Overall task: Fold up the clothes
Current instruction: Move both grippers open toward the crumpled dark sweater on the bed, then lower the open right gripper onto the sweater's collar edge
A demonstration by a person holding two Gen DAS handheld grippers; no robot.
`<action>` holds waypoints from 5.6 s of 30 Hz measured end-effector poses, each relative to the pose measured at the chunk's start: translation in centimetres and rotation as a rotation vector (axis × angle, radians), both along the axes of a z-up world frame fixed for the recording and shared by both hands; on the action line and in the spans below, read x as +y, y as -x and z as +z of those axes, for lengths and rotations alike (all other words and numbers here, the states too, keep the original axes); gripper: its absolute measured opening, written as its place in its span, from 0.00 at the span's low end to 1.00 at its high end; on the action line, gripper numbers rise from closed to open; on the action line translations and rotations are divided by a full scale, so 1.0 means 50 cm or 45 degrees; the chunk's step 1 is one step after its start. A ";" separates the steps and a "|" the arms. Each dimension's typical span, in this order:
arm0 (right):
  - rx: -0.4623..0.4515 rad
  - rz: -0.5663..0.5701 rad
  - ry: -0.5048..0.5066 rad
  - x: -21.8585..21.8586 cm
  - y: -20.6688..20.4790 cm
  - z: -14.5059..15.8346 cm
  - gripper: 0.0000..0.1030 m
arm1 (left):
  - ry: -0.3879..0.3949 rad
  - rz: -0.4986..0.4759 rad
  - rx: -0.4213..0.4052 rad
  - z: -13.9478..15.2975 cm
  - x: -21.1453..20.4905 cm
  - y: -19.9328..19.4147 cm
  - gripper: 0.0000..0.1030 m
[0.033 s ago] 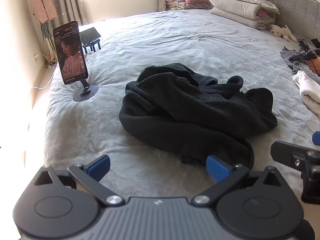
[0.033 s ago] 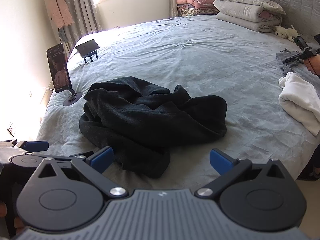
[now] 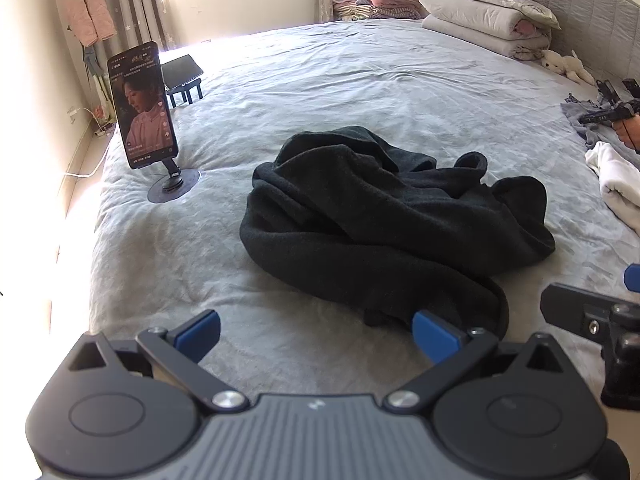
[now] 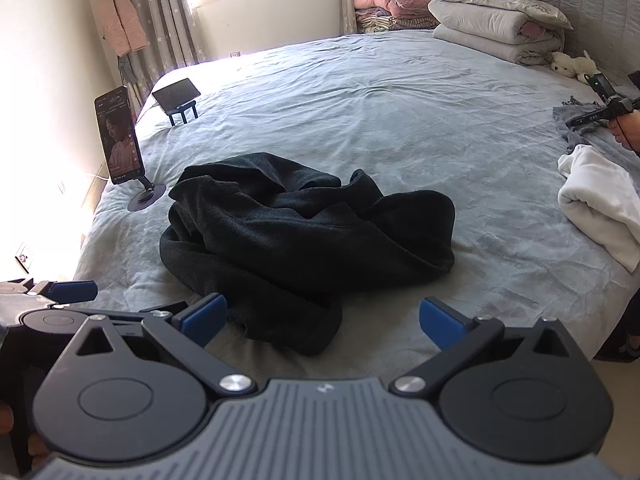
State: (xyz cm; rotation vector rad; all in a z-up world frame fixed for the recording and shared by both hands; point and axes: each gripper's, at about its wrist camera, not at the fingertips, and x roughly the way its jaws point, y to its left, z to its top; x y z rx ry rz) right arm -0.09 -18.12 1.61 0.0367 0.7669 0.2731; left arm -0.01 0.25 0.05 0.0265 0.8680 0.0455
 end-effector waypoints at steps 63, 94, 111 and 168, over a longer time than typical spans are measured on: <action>0.167 0.260 0.177 0.069 -0.163 -0.082 1.00 | 0.019 0.168 0.069 -0.057 0.085 -0.098 1.00; 0.233 0.277 0.207 0.074 -0.185 -0.120 1.00 | 0.011 0.147 0.110 -0.079 0.070 -0.124 1.00; 0.172 0.302 0.220 0.083 -0.160 -0.075 1.00 | 0.027 0.148 0.068 -0.047 0.075 -0.102 1.00; 0.246 0.304 0.003 0.001 -0.173 -0.152 1.00 | 0.158 -0.178 -0.016 -0.100 0.118 -0.136 0.99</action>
